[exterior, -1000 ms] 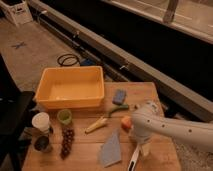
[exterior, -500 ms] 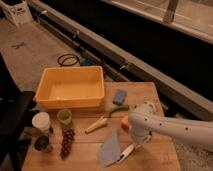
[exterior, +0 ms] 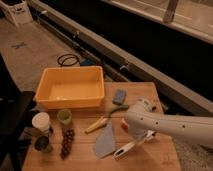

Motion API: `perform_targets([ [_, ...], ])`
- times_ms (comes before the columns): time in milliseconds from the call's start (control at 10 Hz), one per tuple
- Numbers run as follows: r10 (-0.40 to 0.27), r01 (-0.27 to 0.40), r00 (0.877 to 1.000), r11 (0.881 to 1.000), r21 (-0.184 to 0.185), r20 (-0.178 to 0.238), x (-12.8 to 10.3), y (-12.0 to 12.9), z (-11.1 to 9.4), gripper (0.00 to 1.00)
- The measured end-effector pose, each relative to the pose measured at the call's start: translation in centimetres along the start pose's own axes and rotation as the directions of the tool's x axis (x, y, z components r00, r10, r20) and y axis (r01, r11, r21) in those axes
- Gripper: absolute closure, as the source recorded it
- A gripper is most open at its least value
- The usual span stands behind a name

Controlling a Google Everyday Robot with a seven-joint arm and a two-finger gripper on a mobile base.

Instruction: Wipe tray with brush

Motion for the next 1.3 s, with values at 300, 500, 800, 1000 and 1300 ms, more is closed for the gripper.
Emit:
perform_targets([
  [300,0.152,-0.148,0.985,0.988,0.053,-0.085,5.0,-0.9,-4.5,1.00],
  [500,0.245,-0.231,0.964,0.964,0.134,-0.100,9.0,-3.7,-7.5,1.00],
  [800,0.276,-0.244,0.958,0.927,0.284,-0.079,11.9,-10.0,-13.5,1.00],
  [1000,0.269,-0.230,0.960,0.914,0.335,-0.074,12.1,-12.6,-16.2,1.00],
  [1300,0.272,-0.233,0.959,0.914,0.331,-0.078,12.3,-12.5,-16.3,1.00],
])
